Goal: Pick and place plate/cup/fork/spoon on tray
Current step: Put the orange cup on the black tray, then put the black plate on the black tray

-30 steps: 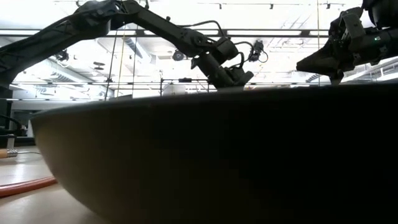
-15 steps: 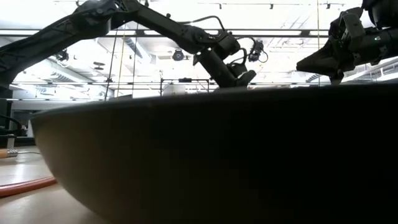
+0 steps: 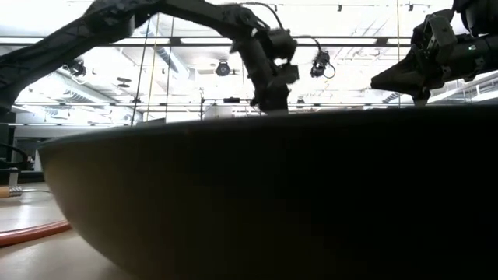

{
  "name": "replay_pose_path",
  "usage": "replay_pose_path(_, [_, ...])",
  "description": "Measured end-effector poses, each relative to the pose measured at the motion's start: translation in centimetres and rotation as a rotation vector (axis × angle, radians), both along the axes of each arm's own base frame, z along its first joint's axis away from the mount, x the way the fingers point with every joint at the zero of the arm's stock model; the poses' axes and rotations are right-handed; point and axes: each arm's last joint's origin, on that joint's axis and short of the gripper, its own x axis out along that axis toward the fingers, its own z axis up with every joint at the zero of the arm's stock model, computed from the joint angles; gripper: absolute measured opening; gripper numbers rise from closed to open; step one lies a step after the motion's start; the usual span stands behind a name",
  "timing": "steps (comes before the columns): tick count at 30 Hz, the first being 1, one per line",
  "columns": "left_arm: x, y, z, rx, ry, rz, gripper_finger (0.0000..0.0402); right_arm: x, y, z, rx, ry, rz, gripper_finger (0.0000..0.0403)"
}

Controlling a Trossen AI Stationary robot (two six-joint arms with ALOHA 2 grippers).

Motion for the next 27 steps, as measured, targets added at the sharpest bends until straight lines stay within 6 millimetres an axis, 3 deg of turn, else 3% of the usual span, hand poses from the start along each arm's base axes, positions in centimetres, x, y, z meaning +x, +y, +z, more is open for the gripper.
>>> replay_pose_path(10, [3.4, -1.3, -5.8, -0.026, -0.013, 0.051, 0.0142, 0.0, 0.0, 0.0, 0.004, -0.005, 0.004, 0.0064])
replay_pose_path(21, [5.5, -1.6, -6.1, 0.063, -0.165, 0.047, 0.0142, 0.0, 0.0, 0.1, 0.004, -0.017, 0.006, 0.0064])
replay_pose_path(27, [5.2, -2.0, -6.2, 0.064, -0.118, 0.020, 0.0142, 0.0, 0.0, 0.1, 0.004, -0.017, 0.008, 0.0064])
